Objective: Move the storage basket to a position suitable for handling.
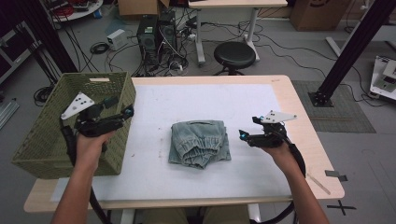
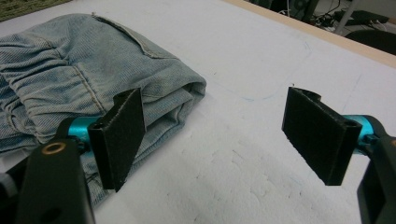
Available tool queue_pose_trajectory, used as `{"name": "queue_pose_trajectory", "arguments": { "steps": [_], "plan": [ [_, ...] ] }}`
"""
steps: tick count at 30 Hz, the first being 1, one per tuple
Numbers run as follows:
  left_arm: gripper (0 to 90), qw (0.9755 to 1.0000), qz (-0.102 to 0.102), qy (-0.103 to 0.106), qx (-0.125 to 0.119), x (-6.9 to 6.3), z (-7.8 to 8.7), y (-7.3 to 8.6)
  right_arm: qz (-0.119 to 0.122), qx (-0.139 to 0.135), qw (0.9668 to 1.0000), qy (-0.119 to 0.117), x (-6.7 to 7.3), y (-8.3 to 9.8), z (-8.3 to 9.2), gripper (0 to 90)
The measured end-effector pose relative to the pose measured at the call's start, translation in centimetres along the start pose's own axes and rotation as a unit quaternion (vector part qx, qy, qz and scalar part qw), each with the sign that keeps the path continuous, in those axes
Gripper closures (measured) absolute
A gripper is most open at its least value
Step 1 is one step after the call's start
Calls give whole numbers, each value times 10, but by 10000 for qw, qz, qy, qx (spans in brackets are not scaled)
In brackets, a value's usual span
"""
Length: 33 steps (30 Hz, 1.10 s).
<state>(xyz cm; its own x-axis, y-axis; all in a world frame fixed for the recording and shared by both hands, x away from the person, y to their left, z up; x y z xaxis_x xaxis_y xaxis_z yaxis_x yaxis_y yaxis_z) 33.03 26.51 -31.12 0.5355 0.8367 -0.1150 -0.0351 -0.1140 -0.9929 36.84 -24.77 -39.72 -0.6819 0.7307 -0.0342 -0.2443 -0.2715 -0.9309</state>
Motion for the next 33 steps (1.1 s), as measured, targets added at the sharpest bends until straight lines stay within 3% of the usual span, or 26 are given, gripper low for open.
{"name": "queue_pose_trajectory", "arguments": {
  "steps": [8, 12, 16, 24, 33],
  "plan": [
    [267, 9997, 42, -227, -125, 22, 24, -2, 14, -41, 10000, -1, 0, 0, 1, 220],
    [267, 9991, -10, -393, -135, 34, 37, -2, -15, -18, 10000, 32, -1, 1, 2, 220],
    [267, 9981, 68, -592, -169, 49, 50, -2, -13, -2, 10000, 30, 0, 2, 2, 220],
    [251, 9970, -50, -762, -148, 74, 72, -1, 34, 33, 10000, 16, 2, 0, -1, 220],
    [249, 9949, -45, -1008, 2, 102, 90, -4, 37, 123, 9999, 28, 6, 0, -5, 220]
  ]
}}
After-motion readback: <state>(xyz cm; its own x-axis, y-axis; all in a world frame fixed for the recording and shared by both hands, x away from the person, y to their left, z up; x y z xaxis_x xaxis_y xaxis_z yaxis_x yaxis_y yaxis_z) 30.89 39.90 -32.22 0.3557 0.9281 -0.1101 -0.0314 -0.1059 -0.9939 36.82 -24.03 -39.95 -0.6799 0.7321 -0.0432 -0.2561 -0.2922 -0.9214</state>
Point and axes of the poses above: each handheld gripper's, and its own axes: z roughly backward along the jaws, y roughly out of its underside, x roughly to its left, the point moved 1 cm from there along -z, roughly forward along the jaws, and after that the axes turned 10 degrees about -x, right-handed, at the moved point
